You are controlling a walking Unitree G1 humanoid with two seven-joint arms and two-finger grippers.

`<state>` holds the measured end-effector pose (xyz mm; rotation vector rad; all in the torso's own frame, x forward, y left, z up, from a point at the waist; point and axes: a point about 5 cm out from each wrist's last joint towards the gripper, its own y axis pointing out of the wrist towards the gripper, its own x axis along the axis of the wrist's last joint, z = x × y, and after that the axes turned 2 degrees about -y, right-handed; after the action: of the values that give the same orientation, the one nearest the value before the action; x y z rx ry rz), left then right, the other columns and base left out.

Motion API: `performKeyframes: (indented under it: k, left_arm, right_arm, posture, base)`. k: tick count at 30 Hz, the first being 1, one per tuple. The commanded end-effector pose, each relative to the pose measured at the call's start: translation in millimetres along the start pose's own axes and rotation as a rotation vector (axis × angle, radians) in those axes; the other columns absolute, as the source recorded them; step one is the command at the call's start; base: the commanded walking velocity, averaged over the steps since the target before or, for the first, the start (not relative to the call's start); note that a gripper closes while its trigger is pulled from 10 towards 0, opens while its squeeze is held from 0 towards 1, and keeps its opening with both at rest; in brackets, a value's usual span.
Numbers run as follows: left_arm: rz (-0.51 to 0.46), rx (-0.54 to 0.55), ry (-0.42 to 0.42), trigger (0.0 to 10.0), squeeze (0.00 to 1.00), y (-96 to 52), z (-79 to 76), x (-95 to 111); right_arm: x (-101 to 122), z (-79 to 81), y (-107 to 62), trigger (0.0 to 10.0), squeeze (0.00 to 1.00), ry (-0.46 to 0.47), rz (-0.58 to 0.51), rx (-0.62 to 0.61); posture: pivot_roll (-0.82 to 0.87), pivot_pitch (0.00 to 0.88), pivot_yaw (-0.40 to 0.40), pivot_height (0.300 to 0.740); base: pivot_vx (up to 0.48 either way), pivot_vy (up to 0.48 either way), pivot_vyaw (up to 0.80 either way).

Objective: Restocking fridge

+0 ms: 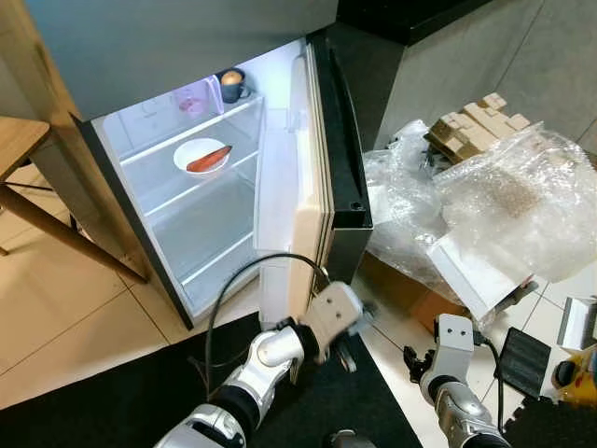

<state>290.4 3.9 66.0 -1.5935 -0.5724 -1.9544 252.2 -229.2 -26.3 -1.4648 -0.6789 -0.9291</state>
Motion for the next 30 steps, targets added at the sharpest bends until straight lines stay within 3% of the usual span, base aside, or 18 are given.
performKeyframes:
  k: [1,8,14,17,18,20,21,23,24,25,26,28,29,30]
  left_arm:
    - [0.004,0.091,0.035,10.0,0.00,10.8,7.8,9]
    - [0.017,0.244,0.081,10.0,0.00,1.5,34.1,7]
    - [0.083,0.406,0.116,10.0,0.00,-21.0,60.2,-7]
    - [0.157,0.537,0.192,10.0,0.00,-43.5,77.6,-21]
    - [0.157,0.537,0.192,10.0,0.00,-43.5,77.6,-21]
    - [0.231,0.661,0.219,10.0,0.00,-67.0,94.5,-33]
    - [0.231,0.661,0.219,10.0,0.00,-67.0,94.5,-33]
    - [0.336,0.844,0.278,10.0,0.00,-109.2,122.3,-47]
    - [0.336,0.844,0.278,10.0,0.00,-109.2,122.3,-47]
    - [0.427,0.999,0.341,10.0,0.00,-149.2,144.9,-54]
    - [0.427,0.999,0.341,10.0,0.00,-149.2,144.9,-54]
    - [0.486,1.080,0.375,10.0,0.00,-173.3,156.1,-57]
    - [0.546,1.143,0.399,10.0,0.00,-196.5,163.8,-60]
    - [0.546,1.143,0.399,10.0,0.00,-196.5,163.8,-60]
  right_arm:
    - [-7,-1.6,-2.6,10.0,0.00,0.013,0.015,-0.014]
    - [-7,-1.3,-2.8,10.0,0.00,0.013,0.016,-0.013]
    - [-8,-0.4,-3.0,10.0,0.00,0.007,0.020,-0.008]
    - [-10,1.4,-3.5,10.0,0.00,0.003,0.025,-0.003]
    - [-10,1.4,-3.5,10.0,0.00,0.003,0.025,-0.003]
    - [-13,3.3,-4.1,10.0,0.00,0.000,0.031,0.003]
    - [-13,3.3,-4.1,10.0,0.00,0.000,0.031,0.003]
    - [-15,6.1,-4.6,10.0,0.00,-0.003,0.038,0.011]
    - [-15,6.1,-4.6,10.0,0.00,-0.003,0.038,0.011]
    - [-17,8.2,-5.0,10.0,0.00,-0.005,0.042,0.017]
    - [-17,8.2,-5.0,10.0,0.00,-0.005,0.042,0.017]
    - [-17,8.9,-5.1,10.0,0.00,-0.007,0.044,0.020]
    - [-18,9.4,-5.4,10.0,0.00,-0.010,0.047,0.023]
    - [-18,9.4,-5.4,10.0,0.00,-0.010,0.047,0.023]
  posture:
    - [-0.12,0.150,0.022,0.716]
    - [-0.12,0.151,0.017,0.716]
    - [-0.12,0.155,0.014,0.716]
    - [-0.11,0.157,0.009,0.716]
    - [-0.11,0.157,0.009,0.716]
    - [-0.11,0.158,0.009,0.716]
    - [-0.11,0.158,0.009,0.716]
    - [-0.11,0.158,0.007,0.716]
    - [-0.11,0.158,0.007,0.716]
    - [-0.10,0.158,0.007,0.716]
    - [-0.10,0.158,0.007,0.716]
    - [-0.10,0.158,0.007,0.716]
    - [-0.10,0.157,0.007,0.716]
    - [-0.10,0.157,0.007,0.716]
  base:
    - [0.000,0.000,0.00]
    - [0.000,0.000,0.00]
    - [0.000,0.000,0.00]
    - [0.000,0.000,0.00]
    - [0.000,0.000,0.00]
    - [0.000,0.000,0.00]
    - [0.000,0.000,0.00]
    - [0.000,0.000,0.00]
    - [0.000,0.000,0.00]
    - [0.000,0.000,0.00]
    - [0.000,0.000,0.00]
    - [0.000,0.000,0.00]
    - [0.000,0.000,0.00]
    - [0.000,0.000,0.00]
